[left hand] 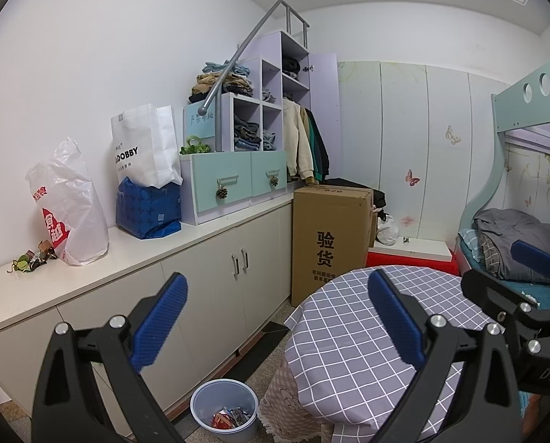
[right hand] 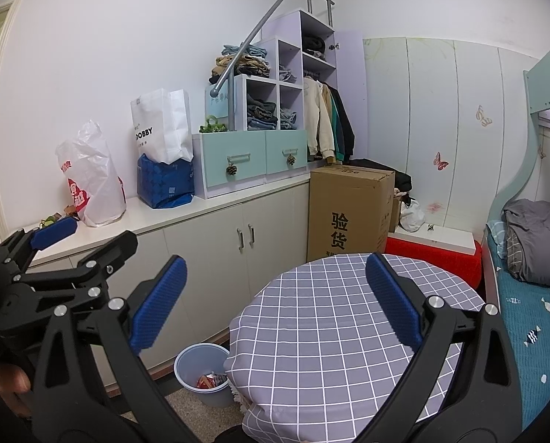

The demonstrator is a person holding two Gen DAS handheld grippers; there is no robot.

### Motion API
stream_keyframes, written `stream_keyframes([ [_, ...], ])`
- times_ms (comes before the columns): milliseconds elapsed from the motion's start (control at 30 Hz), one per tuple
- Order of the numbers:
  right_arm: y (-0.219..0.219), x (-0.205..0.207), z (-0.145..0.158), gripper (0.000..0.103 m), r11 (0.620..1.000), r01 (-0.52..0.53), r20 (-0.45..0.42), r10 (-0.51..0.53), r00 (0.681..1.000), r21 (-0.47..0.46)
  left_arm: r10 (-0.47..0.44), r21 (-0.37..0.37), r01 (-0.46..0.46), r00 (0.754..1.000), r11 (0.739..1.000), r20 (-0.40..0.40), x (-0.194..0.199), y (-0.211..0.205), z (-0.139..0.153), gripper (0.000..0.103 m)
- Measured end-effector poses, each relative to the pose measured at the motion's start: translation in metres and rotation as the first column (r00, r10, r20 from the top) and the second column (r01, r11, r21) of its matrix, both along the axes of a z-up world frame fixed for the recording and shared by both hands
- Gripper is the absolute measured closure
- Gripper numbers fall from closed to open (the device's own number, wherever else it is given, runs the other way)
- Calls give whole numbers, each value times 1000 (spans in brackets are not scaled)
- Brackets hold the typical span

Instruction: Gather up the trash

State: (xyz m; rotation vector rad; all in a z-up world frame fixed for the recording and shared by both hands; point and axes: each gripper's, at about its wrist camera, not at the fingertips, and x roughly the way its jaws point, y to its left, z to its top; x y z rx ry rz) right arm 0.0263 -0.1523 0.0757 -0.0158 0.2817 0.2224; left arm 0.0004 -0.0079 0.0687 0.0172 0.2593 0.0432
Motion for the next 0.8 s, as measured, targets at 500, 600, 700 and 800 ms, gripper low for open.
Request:
stream_keyframes([
  [500,0,0,0,8,1000,5,1,-5,1000,2,-7,2,7,1000,1000,0,0,-3,0,7],
  [600,0,0,-1,8,1000,4,1,-4,1000,2,-7,2,7,1000,1000,1,0,-3,1,7],
  [700,-1,0,-1,8,1000,3,1,-3,1000,3,-8,1,8,1000,1000,0,1,-3,0,7],
  [800,-1,0,-1,8,1000,4,1,-4,1000,2,-7,3,7,1000,1000,0,1,-3,0,7],
])
